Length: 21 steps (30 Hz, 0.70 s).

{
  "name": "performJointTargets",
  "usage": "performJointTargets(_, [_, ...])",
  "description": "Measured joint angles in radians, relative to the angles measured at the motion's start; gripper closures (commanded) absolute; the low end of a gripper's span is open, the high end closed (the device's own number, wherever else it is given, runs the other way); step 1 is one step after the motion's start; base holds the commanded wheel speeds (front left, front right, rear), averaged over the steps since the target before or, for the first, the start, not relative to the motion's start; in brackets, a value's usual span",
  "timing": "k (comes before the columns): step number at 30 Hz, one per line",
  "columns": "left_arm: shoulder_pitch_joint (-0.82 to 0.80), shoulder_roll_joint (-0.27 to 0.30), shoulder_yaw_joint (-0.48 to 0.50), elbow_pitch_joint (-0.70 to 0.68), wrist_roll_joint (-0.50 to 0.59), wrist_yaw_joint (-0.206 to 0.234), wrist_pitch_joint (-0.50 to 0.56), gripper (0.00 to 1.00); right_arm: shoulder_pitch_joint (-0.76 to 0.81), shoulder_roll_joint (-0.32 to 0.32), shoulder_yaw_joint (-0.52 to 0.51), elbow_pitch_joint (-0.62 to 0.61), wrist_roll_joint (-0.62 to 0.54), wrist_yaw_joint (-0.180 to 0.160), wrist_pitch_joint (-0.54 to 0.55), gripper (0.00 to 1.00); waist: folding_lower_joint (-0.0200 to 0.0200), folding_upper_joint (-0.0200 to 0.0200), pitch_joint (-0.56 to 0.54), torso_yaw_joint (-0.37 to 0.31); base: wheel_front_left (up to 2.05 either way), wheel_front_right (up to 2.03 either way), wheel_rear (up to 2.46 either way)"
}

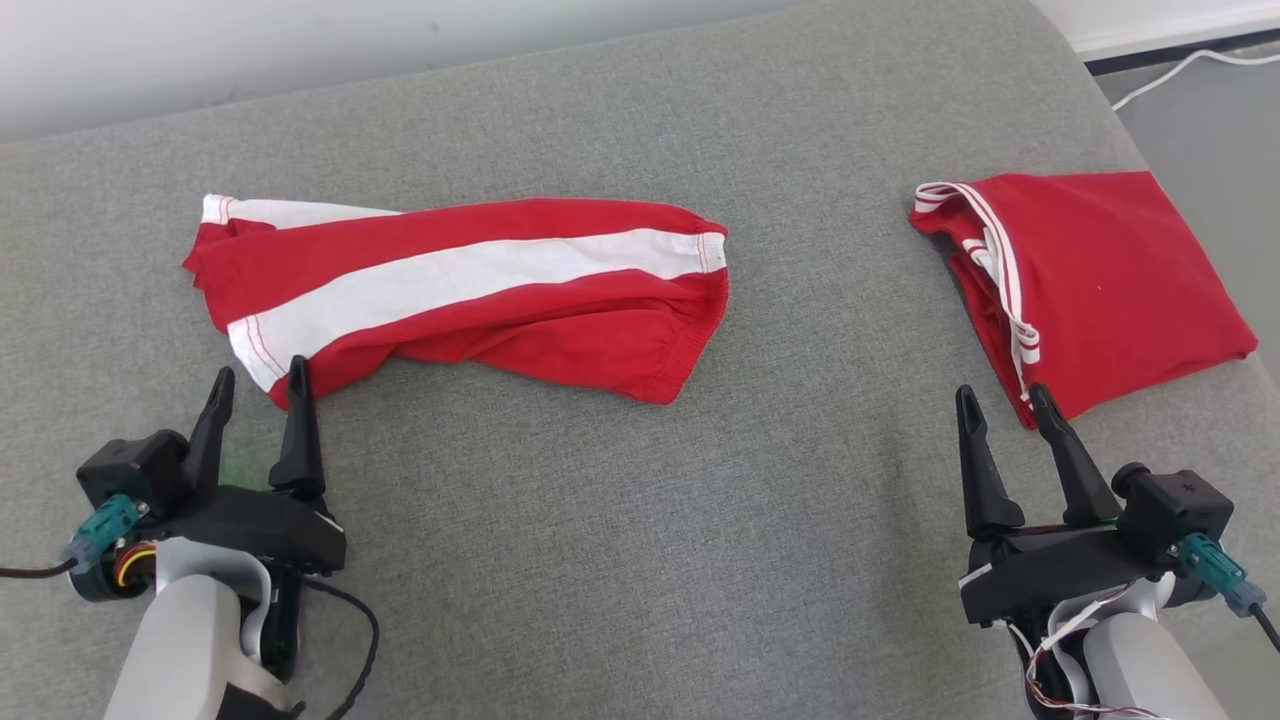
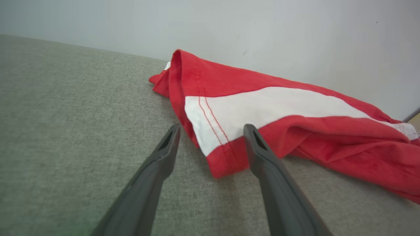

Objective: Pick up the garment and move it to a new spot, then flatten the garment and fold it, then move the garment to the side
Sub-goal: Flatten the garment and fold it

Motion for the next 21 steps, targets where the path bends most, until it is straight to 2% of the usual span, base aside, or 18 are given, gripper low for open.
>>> performJointTargets(15, [0.001, -0.013, 0.022, 0.013, 0.050, 0.011, 0.000, 0.00, 0.002, 0.015, -0.002, -0.035, -0.013, 0.000, 0.000, 0.00, 0.0001, 0.0000, -0.020, 0.015, 0.00, 0.00, 0.00])
performJointTargets(21, [0.035, -0.015, 0.011, -0.044, 0.092, 0.021, 0.000, 0.00, 0.009, 0.025, -0.006, -0.043, -0.021, 0.000, 0.000, 0.00, 0.0002, 0.0000, -0.039, 0.024, 0.00, 0.00, 0.00])
